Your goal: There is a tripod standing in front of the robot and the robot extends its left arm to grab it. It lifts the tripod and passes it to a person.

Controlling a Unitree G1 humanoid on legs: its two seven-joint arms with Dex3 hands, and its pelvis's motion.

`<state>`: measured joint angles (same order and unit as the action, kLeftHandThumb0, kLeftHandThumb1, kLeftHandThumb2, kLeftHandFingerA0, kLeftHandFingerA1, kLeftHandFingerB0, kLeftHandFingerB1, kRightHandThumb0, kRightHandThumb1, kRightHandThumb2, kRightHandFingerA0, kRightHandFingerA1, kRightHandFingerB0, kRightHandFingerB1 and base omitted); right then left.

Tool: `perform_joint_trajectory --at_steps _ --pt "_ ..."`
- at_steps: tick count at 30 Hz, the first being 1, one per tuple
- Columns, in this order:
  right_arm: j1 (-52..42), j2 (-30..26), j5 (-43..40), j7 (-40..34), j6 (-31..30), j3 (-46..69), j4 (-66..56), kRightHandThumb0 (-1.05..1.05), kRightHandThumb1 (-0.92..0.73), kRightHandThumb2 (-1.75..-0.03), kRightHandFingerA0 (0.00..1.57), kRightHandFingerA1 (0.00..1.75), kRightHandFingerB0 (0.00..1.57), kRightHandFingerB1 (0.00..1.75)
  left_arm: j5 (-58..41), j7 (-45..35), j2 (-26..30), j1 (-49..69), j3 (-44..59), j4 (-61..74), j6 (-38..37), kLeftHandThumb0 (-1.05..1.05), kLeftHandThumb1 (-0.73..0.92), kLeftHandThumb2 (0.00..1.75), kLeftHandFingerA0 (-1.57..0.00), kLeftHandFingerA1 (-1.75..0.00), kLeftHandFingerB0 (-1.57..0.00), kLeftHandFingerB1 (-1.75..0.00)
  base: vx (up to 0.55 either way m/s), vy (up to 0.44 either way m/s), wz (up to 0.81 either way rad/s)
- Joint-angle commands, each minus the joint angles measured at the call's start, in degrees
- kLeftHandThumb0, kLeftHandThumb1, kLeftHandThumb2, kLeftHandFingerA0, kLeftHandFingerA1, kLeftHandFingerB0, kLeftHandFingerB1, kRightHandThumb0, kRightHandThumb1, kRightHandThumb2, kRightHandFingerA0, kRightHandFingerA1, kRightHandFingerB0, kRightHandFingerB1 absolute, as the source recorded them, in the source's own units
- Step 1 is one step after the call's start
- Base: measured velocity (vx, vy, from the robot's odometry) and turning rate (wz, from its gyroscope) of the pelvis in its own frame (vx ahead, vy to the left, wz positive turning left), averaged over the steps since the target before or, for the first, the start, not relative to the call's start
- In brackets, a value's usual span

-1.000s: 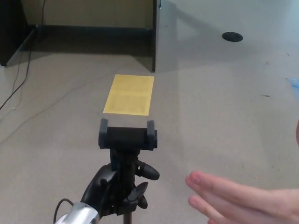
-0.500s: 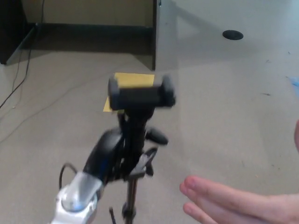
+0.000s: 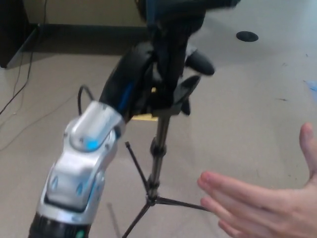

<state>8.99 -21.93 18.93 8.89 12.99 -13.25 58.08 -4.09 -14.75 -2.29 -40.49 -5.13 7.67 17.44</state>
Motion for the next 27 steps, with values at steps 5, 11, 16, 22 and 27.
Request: perform_joint_trajectory --at_steps 5,11,16,22,27 --pt "-0.2 -1.4 1.1 -0.6 0.3 -0.6 1.2 -0.48 -0.59 -0.86 0.51 0.54 0.31 0.46 -8.0 2.8 -9.0 -18.3 -4.4 17.5 25.9 -0.15 0.69 0.84 -1.05 -1.4 -0.87 -1.08 0.0 0.0 0.0" --pt "1.4 -0.7 0.1 0.4 -1.0 0.1 1.9 -0.48 -0.61 -0.86 0.51 0.53 0.32 0.46 -9.5 3.7 -14.2 -17.8 -7.7 25.0 33.2 -0.13 0.74 0.75 -0.98 -1.36 -0.81 -1.04 0.0 0.0 0.0" --pt "-0.7 -0.8 1.0 -0.7 0.1 -0.8 0.8 -0.48 -0.61 -0.86 0.5 0.53 0.31 0.45 -8.8 5.0 -18.5 -16.5 -12.8 28.4 37.0 -0.15 0.76 0.75 -1.05 -1.34 -0.83 -1.02 0.0 0.0 0.0" --pt "1.0 0.1 -0.4 0.0 -1.2 0.4 2.0 -0.48 -0.61 -0.87 0.49 0.53 0.33 0.47 -8.3 6.0 -20.2 -17.3 -16.0 29.0 37.5 -0.19 0.76 0.8 -0.98 -1.44 -0.79 -1.13 0.0 0.0 0.0" --pt "-0.6 -1.7 3.5 -2.7 1.7 -2.8 0.9 -0.53 -0.63 -0.92 0.54 0.54 0.35 0.47 -7.0 8.1 -19.8 -16.4 -21.3 32.7 41.8 -0.29 0.81 0.84 -0.8 -1.67 -0.61 -1.33 0.0 0.0 0.0"
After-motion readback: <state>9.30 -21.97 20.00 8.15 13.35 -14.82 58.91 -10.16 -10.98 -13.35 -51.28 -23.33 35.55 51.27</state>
